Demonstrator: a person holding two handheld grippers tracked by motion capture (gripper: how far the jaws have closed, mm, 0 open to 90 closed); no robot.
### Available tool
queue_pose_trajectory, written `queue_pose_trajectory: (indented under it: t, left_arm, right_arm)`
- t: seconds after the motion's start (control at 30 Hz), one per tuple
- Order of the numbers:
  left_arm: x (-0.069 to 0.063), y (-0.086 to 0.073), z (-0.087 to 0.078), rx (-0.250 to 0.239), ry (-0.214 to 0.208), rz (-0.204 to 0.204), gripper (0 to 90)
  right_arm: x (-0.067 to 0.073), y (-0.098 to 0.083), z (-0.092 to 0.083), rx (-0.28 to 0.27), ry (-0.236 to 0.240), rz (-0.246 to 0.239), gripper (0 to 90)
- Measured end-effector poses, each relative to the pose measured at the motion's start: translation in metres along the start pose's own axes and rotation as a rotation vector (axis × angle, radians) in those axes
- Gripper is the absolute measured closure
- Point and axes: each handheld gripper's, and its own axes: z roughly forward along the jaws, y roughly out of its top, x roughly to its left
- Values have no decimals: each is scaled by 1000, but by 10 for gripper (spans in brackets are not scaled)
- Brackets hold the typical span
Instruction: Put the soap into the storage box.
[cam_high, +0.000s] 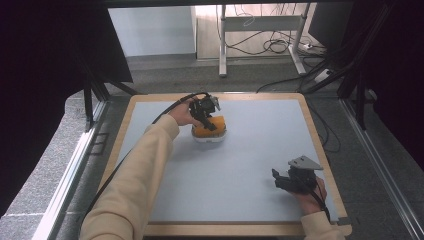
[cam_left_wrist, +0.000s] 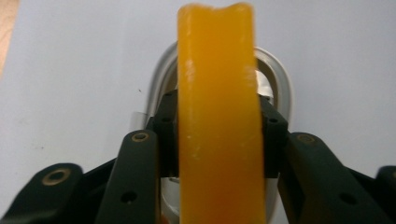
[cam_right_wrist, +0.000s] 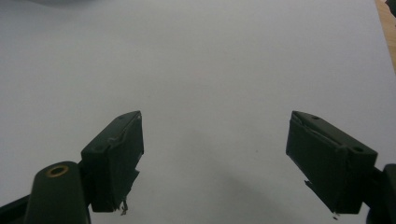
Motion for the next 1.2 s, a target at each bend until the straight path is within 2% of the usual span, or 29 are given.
queue_pose_trajectory:
  t: [0.03, 0.13, 0.2, 0.27, 0.37, 0.4, 0.53, 0.67, 0.83, 1.03, 1.07, 1.1, 1.2]
  left_arm:
    - [0, 0, -2, -17, 9, -10, 557]
    - [0, 2, -11, -48, 61, -14, 516]
    - [-2, 3, -14, -43, 113, -7, 436]
    - [-3, 3, -15, -35, 143, -1, 364]
    - [-5, 2, -17, -32, 178, -8, 350]
    - [-5, 2, -17, -32, 178, -8, 338]
    - [-5, 3, -25, -45, 220, -37, 289]
    - [-10, 2, -35, -79, 214, -80, 280]
    - [-19, -9, -54, -156, 190, -178, 304]
    - [-38, -26, -74, -178, 212, -245, 298]
    - [-38, -26, -74, -178, 212, -245, 295]
    - [-46, -33, -82, -197, 212, -271, 293]
    - [-61, -45, -93, -214, 213, -289, 291]
  right_arm:
    - [0, 0, 0, 0, 0, -2, 194]
    - [0, 0, 0, 2, 1, 2, 194]
    - [1, 0, 0, 3, 3, 0, 194]
    - [1, 0, 0, 3, 5, -2, 193]
    - [1, 0, 0, 5, 5, -6, 194]
    - [1, 0, 0, 5, 5, -6, 194]
    - [1, 0, 1, 8, 10, -5, 193]
    - [1, 0, 0, 8, 11, -1, 193]
    - [1, 0, -1, 3, 10, -1, 193]
    - [2, 1, -2, 1, 5, 1, 193]
    - [2, 1, -2, 1, 5, 1, 193]
    - [2, 1, -2, 1, 2, 1, 193]
    - [3, 1, -2, -1, -1, -3, 193]
